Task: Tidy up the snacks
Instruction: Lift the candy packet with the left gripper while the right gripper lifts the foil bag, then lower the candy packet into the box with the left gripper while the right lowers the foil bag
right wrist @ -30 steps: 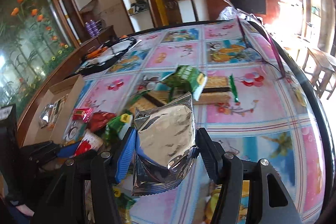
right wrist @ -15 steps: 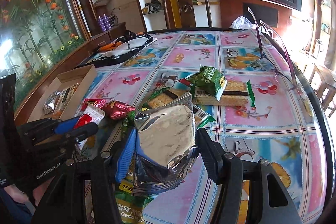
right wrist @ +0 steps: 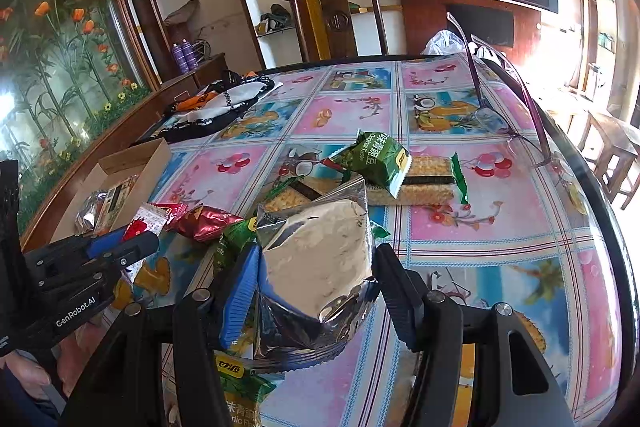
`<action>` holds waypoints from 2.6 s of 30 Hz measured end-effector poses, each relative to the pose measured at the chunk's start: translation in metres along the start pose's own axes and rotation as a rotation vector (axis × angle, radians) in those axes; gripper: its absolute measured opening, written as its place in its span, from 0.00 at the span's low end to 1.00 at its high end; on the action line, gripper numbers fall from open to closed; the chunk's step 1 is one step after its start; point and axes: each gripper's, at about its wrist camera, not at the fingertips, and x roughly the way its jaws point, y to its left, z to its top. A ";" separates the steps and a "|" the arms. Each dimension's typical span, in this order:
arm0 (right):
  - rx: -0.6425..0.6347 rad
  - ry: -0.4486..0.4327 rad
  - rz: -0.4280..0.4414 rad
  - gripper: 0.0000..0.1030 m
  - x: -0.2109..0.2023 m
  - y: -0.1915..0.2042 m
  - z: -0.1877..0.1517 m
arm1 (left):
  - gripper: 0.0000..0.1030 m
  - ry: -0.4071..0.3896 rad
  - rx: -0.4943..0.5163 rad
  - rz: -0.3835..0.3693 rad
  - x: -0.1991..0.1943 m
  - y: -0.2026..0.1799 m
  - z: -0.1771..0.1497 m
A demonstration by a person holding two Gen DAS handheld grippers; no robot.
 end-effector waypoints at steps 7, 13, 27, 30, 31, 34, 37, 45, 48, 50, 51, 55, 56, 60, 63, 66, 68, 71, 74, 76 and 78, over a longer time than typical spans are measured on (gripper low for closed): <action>-0.016 -0.024 0.019 0.61 -0.001 0.012 -0.003 | 0.23 -0.025 0.011 0.032 -0.004 0.000 0.001; -0.056 -0.030 0.037 0.61 -0.002 0.031 -0.009 | 0.23 -0.052 0.025 0.062 -0.010 -0.002 0.000; -0.075 -0.036 0.034 0.61 -0.002 0.038 -0.013 | 0.23 -0.093 0.058 0.099 -0.018 -0.008 0.000; -0.073 -0.034 0.034 0.61 -0.002 0.038 -0.013 | 0.23 -0.098 0.057 0.098 -0.019 -0.007 0.000; -0.072 -0.034 0.032 0.61 -0.002 0.037 -0.013 | 0.23 -0.100 0.056 0.097 -0.020 -0.007 0.001; -0.071 -0.035 0.036 0.61 -0.003 0.039 -0.013 | 0.23 -0.106 0.053 0.096 -0.023 -0.006 0.001; -0.071 -0.038 0.038 0.61 -0.004 0.041 -0.014 | 0.23 -0.114 0.044 0.091 -0.025 -0.004 0.002; -0.063 -0.048 0.049 0.61 -0.004 0.050 -0.016 | 0.24 -0.135 0.003 0.073 -0.033 0.006 0.003; -0.068 -0.062 0.055 0.61 -0.005 0.058 -0.015 | 0.24 -0.149 -0.022 0.077 -0.038 0.015 0.003; -0.067 -0.068 0.062 0.61 -0.004 0.064 -0.015 | 0.24 -0.157 -0.042 0.081 -0.042 0.023 0.003; -0.065 -0.068 0.073 0.61 -0.003 0.069 -0.015 | 0.24 -0.161 -0.056 0.087 -0.043 0.029 0.002; -0.088 -0.072 0.102 0.61 0.000 0.089 -0.015 | 0.24 -0.174 -0.125 0.117 -0.051 0.057 -0.001; -0.100 -0.073 0.108 0.61 0.001 0.095 -0.015 | 0.24 -0.176 -0.140 0.124 -0.052 0.064 -0.002; -0.153 -0.071 0.137 0.62 0.008 0.125 -0.017 | 0.24 -0.182 -0.211 0.178 -0.061 0.099 -0.012; -0.200 -0.073 0.167 0.62 0.012 0.151 -0.017 | 0.24 -0.172 -0.278 0.222 -0.066 0.128 -0.023; -0.229 -0.069 0.201 0.62 0.017 0.172 -0.018 | 0.24 -0.150 -0.360 0.239 -0.068 0.154 -0.030; -0.248 -0.069 0.220 0.62 0.020 0.185 -0.017 | 0.24 -0.139 -0.392 0.261 -0.068 0.165 -0.032; -0.271 -0.046 0.261 0.62 0.029 0.206 -0.012 | 0.24 -0.096 -0.420 0.300 -0.062 0.176 -0.034; -0.273 -0.006 0.308 0.62 0.041 0.222 -0.013 | 0.24 -0.057 -0.465 0.309 -0.057 0.191 -0.037; -0.293 0.021 0.323 0.62 0.048 0.233 -0.017 | 0.24 -0.044 -0.484 0.311 -0.055 0.199 -0.039; -0.313 0.042 0.333 0.62 0.055 0.241 -0.021 | 0.24 -0.033 -0.496 0.306 -0.055 0.206 -0.041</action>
